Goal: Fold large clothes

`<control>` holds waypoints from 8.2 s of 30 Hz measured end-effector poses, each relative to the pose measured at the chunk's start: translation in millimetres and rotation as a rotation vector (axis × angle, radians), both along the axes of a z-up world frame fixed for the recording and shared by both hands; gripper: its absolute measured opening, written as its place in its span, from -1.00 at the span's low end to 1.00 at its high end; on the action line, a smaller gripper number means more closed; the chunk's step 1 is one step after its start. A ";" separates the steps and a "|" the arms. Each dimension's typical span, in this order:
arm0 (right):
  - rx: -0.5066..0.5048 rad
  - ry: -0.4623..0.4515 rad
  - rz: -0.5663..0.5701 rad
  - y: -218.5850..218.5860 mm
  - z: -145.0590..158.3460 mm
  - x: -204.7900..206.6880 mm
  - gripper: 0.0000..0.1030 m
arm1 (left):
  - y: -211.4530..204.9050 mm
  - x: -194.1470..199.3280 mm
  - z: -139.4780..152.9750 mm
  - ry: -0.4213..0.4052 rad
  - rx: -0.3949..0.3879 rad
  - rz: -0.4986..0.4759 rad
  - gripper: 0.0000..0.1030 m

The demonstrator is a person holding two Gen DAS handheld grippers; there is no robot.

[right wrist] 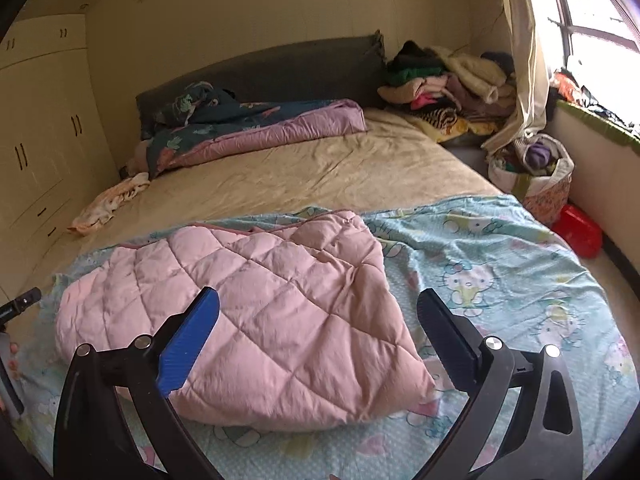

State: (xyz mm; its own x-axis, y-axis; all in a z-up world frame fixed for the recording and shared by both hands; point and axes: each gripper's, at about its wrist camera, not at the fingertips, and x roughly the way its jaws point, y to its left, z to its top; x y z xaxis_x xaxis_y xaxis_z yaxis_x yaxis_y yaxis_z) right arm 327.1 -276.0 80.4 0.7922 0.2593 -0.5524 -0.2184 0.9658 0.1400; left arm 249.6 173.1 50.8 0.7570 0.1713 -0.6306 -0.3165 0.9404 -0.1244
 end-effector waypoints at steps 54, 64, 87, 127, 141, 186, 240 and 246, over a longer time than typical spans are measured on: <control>0.327 0.445 -0.157 -33.5 -130.5 23.1 0.91 | 27.1 12.0 -133.8 0.096 -0.756 0.155 0.83; 0.518 0.467 -0.145 -38.6 -162.9 59.3 0.92 | 33.7 36.6 -154.4 0.055 -0.772 0.161 0.84; 0.232 0.217 0.049 6.1 -99.7 74.1 -0.29 | -12.7 54.4 -77.4 0.022 -0.314 0.051 -0.29; 0.069 0.084 0.168 26.9 -23.9 -24.0 -0.38 | -25.0 -23.4 -30.0 0.016 -0.208 -0.029 -0.35; 0.081 0.085 0.158 19.1 -29.1 -38.9 -0.38 | -20.8 -41.3 -33.2 0.028 -0.213 -0.040 -0.35; 0.103 0.121 0.117 -1.5 -69.0 -127.5 -0.29 | -16.6 -143.2 -83.5 0.048 -0.248 -0.076 -0.20; 0.059 0.150 -0.045 -33.5 -61.5 -197.2 0.91 | -25.3 -199.9 -65.7 0.078 -0.228 -0.025 0.82; 0.050 0.074 -0.014 -24.6 -34.9 -220.7 0.91 | -29.9 -217.8 -41.3 0.016 -0.170 -0.012 0.82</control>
State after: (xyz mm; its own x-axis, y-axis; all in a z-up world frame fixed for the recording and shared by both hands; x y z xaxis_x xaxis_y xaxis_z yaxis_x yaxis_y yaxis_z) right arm 106.4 -300.7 45.5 0.7534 0.2773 -0.5962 -0.1920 0.9600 0.2038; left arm 31.9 143.1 9.5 0.7480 0.0521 -0.6617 -0.3083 0.9101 -0.2769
